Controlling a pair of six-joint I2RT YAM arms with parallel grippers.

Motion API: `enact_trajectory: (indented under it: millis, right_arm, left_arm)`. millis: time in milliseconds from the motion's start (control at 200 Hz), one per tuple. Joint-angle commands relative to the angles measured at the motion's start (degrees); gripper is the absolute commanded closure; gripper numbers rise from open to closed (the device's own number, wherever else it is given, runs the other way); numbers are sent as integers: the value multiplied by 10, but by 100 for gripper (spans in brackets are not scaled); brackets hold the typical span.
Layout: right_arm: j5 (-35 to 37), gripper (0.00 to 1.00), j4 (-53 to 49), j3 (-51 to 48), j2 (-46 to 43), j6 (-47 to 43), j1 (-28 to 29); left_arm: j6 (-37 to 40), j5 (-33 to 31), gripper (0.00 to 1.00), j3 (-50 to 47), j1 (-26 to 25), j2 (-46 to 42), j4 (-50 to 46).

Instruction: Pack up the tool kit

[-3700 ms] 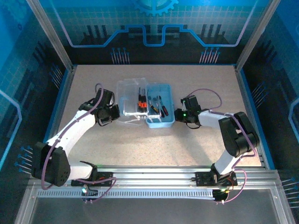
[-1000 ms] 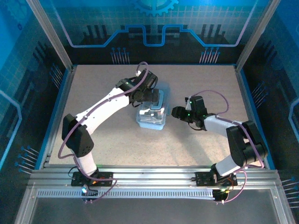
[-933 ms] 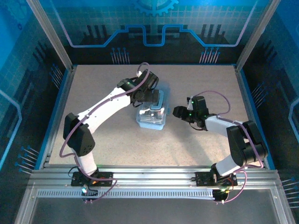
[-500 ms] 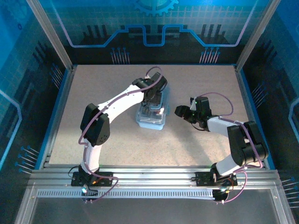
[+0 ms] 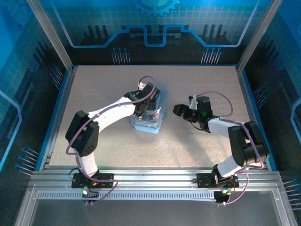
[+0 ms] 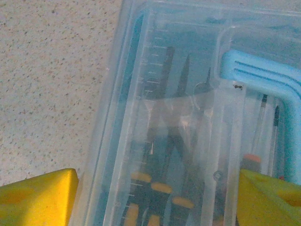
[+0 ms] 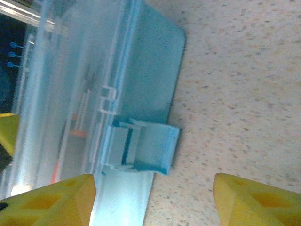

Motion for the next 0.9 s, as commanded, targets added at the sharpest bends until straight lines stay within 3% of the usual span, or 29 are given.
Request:
enact_trajectory:
  millis: [0, 240, 420, 895]
  right_arm:
    - [-52, 30, 70, -9, 24, 18, 10]
    - [-117, 27, 178, -7, 89, 75, 21]
    - [-125, 24, 143, 21, 109, 41, 48]
    - [-197, 23, 287, 40, 200, 125, 66]
  left_arm:
    - [2, 32, 18, -82, 12, -28, -21]
    - [-6, 115, 20, -175, 62, -79, 36]
    - [-5, 146, 21, -238, 95, -110, 100]
    - [9, 199, 21, -261, 125, -119, 133]
